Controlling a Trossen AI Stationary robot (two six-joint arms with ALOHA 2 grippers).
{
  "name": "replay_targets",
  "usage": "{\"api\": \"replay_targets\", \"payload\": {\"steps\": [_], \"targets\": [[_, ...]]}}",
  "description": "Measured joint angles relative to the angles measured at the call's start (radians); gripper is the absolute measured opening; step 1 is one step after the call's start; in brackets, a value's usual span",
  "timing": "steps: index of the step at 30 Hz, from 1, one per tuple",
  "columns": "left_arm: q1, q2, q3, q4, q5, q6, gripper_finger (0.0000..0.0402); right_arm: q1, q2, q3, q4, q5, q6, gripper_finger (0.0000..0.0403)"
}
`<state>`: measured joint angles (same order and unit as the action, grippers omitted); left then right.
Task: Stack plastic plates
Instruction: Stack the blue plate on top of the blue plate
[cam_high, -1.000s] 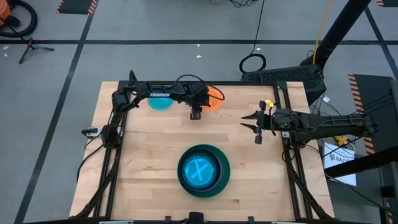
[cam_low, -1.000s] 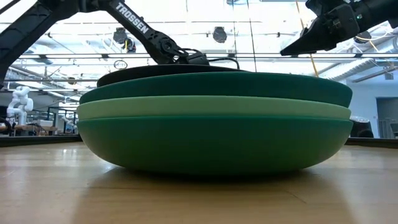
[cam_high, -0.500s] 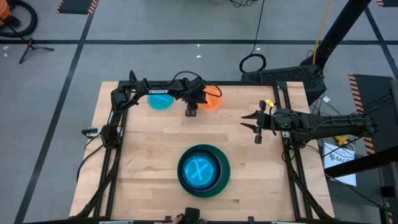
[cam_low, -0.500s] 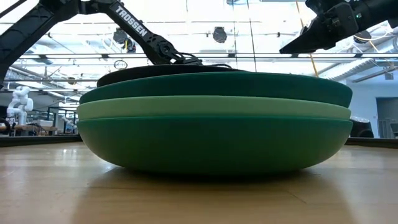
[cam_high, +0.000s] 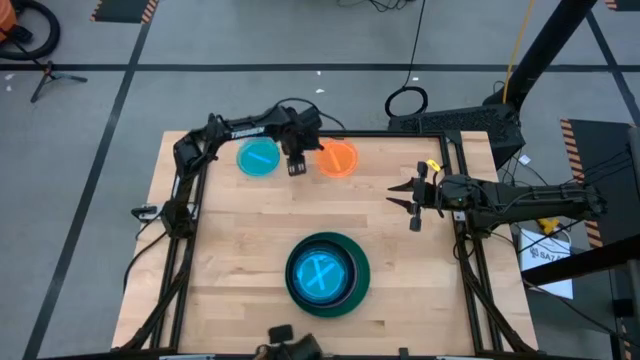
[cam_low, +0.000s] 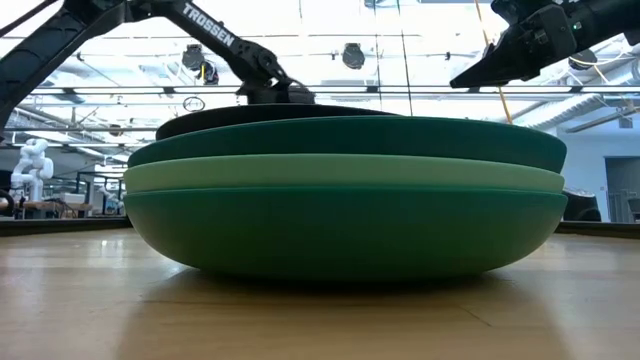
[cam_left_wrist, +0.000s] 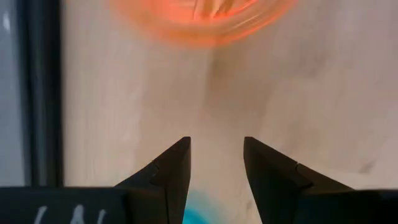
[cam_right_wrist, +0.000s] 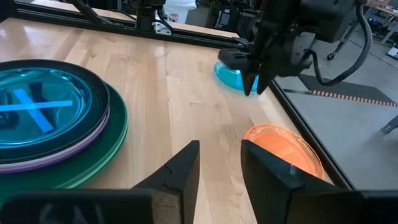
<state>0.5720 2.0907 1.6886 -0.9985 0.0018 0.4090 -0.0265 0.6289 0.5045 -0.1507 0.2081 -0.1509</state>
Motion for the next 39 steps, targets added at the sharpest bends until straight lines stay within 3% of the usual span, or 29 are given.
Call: {"api": "replay_targets", "payload": {"steps": [11, 17, 20, 30, 39], "targets": [[0.115, 0.001, -0.057, -0.133, -0.001, -0.202, 0.0154, 0.000, 0.000, 0.000, -0.026, 0.000, 0.017, 0.0110], [0.106, 0.002, -0.164, -0.113, -0.005, -0.226, 0.0154, 0.000, 0.000, 0.000, -0.032, 0.000, 0.026, 0.0110], [0.095, 0.003, -0.201, -0.075, -0.058, -0.229, 0.0154, 0.000, 0.000, 0.000, -0.033, 0.000, 0.027, 0.0110], [0.063, -0.001, -0.224, -0.042, -0.148, -0.263, 0.0152, 0.000, 0.000, 0.000, -0.033, 0.000, 0.034, 0.0110], [0.042, 0.000, -0.225, -0.043, -0.161, -0.278, 0.0077, 0.000, 0.000, 0.000, -0.033, 0.000, 0.034, 0.0110]]}}
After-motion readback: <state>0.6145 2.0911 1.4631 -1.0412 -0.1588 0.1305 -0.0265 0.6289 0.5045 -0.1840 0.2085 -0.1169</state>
